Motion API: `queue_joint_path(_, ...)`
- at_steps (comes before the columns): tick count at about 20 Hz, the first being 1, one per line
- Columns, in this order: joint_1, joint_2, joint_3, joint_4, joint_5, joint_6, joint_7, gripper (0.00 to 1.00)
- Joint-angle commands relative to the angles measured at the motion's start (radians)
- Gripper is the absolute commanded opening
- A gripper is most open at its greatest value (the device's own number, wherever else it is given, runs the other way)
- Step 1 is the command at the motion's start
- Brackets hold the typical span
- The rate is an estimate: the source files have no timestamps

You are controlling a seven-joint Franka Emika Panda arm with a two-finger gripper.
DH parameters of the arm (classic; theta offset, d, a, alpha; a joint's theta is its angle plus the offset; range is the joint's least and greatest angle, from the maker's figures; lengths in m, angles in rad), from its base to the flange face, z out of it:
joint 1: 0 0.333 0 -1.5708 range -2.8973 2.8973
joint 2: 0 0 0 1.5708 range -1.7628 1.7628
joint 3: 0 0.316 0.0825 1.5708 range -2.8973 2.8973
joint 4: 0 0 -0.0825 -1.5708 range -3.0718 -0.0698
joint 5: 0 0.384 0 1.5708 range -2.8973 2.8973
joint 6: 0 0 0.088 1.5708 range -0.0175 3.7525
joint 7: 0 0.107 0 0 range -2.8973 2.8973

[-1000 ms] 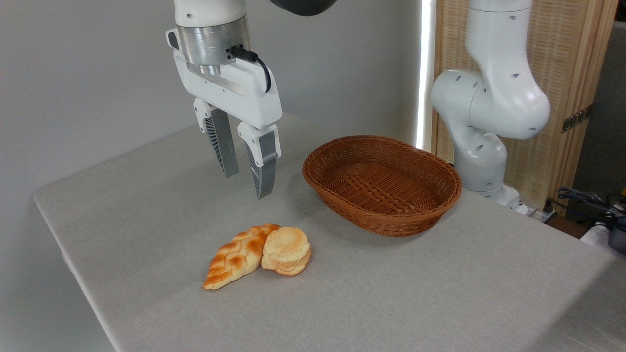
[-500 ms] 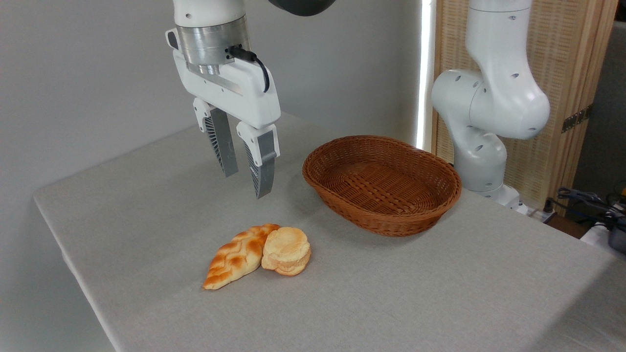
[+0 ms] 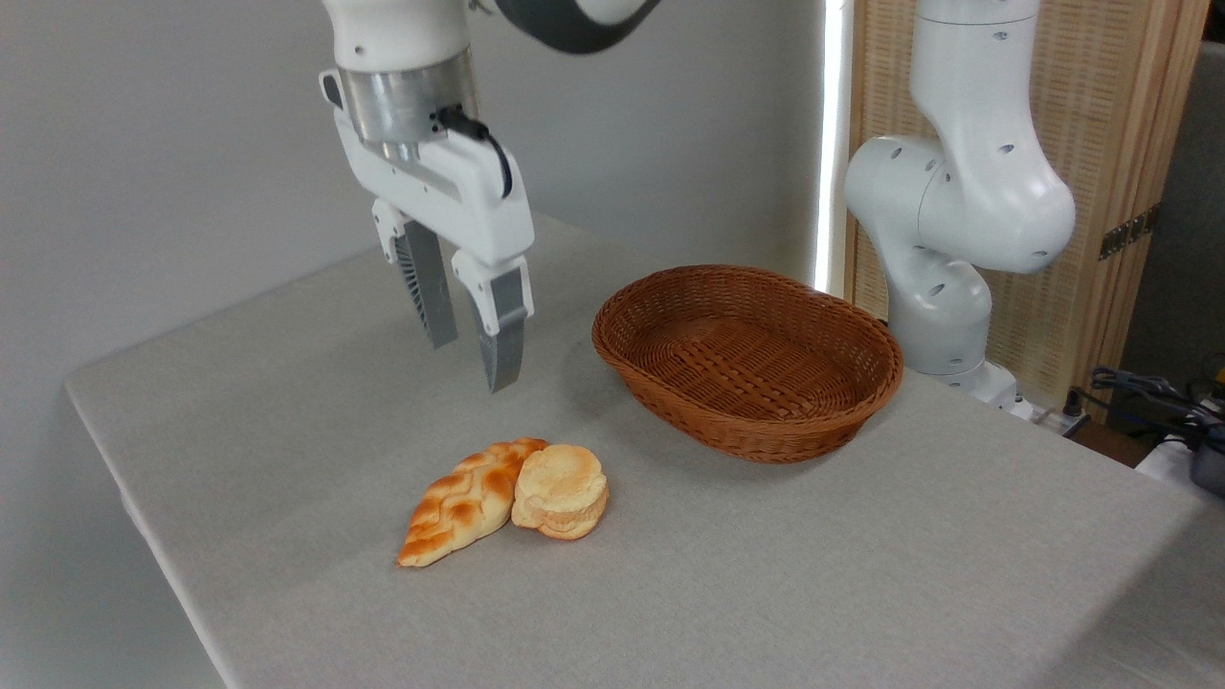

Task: Put bread into the basket
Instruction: 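Lower the open gripper onto the braided bread roll and close it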

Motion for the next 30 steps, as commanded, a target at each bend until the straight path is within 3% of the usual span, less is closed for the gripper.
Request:
queue_joint_path(1, -0.008, 0.027, 0.005, -0.079, -0.017, 0.15, 0.009, 1.0)
queue_joint_path(10, -0.015, 0.156, 0.005, -0.097, -0.015, 0.26, 0.008, 1.0)
queue_joint_path(26, -0.015, 0.229, -0.028, -0.096, 0.0, 0.283, 0.009, 1.0)
queue_joint_path(27, -0.017, 0.229, -0.028, -0.096, 0.014, 0.283, 0.009, 0.97)
queue_joint_path(30, -0.015, 0.231, -0.029, -0.096, 0.038, 0.283, 0.009, 0.61)
